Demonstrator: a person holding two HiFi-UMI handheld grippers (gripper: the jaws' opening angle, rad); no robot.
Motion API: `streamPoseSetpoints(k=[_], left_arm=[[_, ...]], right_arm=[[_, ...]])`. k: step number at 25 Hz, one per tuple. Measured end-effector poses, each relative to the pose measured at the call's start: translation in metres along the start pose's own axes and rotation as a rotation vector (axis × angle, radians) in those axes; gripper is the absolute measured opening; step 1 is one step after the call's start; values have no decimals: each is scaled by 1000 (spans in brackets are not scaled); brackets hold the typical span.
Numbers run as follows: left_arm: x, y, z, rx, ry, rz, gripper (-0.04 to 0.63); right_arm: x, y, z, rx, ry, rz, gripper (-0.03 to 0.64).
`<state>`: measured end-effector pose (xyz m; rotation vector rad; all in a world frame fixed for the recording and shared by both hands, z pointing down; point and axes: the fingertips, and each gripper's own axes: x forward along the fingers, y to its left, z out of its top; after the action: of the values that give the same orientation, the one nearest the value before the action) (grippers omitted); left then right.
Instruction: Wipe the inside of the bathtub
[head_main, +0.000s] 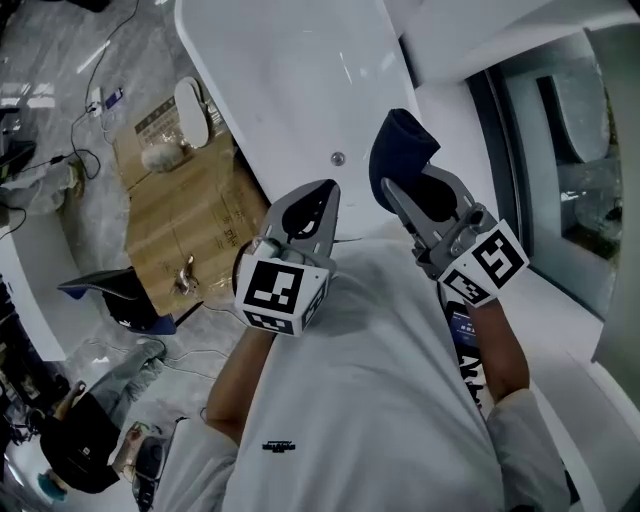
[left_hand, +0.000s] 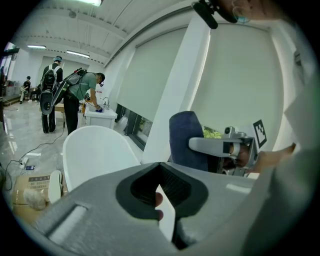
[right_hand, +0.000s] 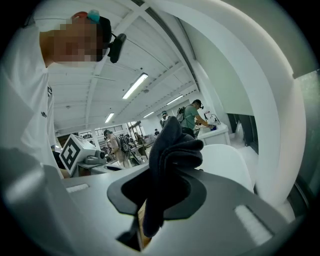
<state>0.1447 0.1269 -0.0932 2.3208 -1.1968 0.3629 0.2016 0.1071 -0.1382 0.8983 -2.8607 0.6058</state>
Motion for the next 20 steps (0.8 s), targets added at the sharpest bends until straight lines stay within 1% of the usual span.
streamPoseSetpoints(k=[13, 20], left_arm=[[-2, 3, 6, 14, 0, -12, -2], [-4, 6, 4, 21, -7, -10, -2]], right_arm=[[3, -2, 0, 11, 11, -40, 57], [7, 2, -1, 1, 12, -39, 57]])
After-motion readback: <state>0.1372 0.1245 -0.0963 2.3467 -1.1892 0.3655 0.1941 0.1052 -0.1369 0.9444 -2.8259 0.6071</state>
